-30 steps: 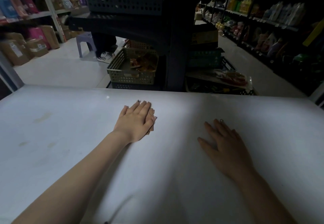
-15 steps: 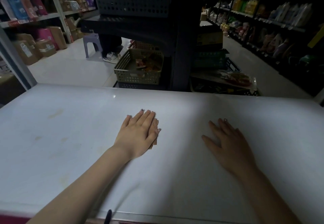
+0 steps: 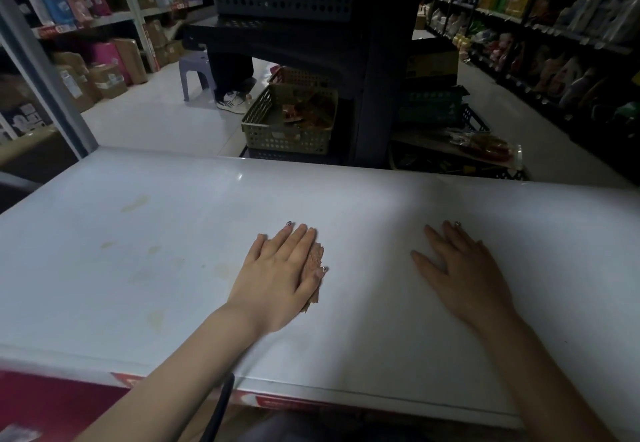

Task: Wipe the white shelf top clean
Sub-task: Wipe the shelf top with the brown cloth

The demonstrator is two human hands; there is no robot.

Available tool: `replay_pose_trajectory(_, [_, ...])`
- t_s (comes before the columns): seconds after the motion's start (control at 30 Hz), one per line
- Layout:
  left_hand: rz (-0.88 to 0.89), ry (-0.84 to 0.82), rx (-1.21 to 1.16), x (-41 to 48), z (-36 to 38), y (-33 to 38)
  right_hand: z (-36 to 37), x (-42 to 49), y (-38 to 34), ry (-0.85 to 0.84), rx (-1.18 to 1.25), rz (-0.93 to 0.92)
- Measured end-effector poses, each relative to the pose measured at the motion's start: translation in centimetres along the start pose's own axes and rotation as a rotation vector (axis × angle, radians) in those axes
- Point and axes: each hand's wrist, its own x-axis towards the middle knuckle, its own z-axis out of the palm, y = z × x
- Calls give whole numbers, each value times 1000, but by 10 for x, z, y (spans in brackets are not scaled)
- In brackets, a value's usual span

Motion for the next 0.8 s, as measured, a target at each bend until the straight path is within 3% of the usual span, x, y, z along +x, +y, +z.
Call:
replay_pose_trajectory(0.4, [17,11,-22,-30,-4,3,-3,-9,-12,38,-131,-15])
replay_pose_trajectory(0.8, [30,18,-49,-47,-7,4,20,-35,-57,-48,-67,-101])
